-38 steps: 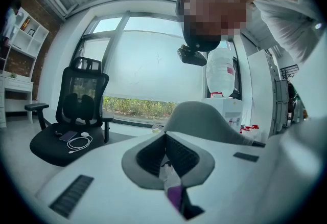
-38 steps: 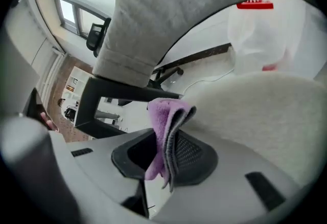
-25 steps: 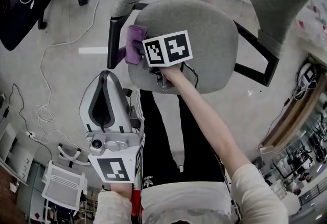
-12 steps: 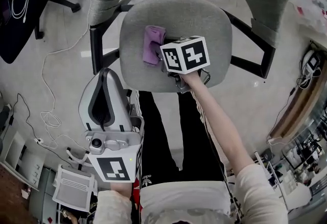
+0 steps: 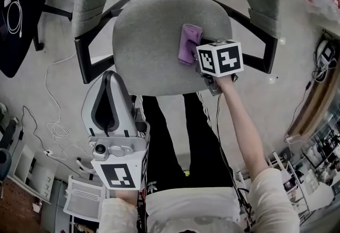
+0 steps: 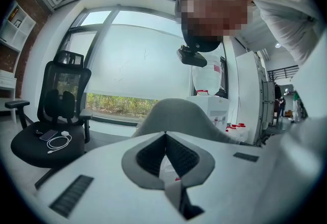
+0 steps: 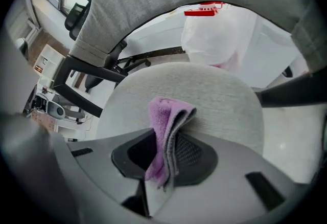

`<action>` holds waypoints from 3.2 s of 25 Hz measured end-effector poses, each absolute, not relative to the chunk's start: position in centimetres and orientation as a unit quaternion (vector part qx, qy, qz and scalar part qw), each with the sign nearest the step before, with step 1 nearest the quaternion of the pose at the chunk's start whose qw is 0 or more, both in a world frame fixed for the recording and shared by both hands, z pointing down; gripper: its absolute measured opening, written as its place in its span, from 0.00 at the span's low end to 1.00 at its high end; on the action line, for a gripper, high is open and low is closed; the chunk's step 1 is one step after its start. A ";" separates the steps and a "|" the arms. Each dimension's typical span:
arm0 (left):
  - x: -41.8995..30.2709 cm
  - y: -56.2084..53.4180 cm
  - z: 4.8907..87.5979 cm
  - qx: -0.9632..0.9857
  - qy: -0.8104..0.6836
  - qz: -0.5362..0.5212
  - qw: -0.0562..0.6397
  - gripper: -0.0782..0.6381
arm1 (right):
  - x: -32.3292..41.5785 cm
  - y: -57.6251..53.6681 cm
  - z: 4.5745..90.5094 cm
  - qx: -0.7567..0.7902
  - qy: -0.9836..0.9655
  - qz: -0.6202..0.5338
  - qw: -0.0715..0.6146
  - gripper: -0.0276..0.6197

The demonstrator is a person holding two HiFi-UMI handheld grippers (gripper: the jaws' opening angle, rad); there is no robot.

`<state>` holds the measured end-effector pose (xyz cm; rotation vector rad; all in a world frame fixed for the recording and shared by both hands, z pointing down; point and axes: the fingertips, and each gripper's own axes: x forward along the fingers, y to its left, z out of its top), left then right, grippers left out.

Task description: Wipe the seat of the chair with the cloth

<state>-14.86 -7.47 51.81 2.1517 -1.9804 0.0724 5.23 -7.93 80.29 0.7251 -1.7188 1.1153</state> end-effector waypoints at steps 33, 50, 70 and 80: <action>-13.9 -8.1 51.7 0.729 -0.676 0.035 0.101 0.13 | 15.4 -9.0 75.2 0.452 -0.641 0.299 0.543 0.18; -20.1 -6.6 52.1 0.684 -0.721 0.051 0.093 0.13 | -14.2 6.4 76.2 0.144 -0.745 0.551 0.348 0.18; -19.2 -6.4 53.4 0.691 -0.712 0.063 0.108 0.13 | -11.9 7.7 79.8 0.190 -0.738 0.503 0.408 0.18; -16.4 -7.6 53.1 0.707 -0.698 0.059 0.102 0.13 | -2.9 5.5 79.9 0.226 -0.726 0.484 0.433 0.18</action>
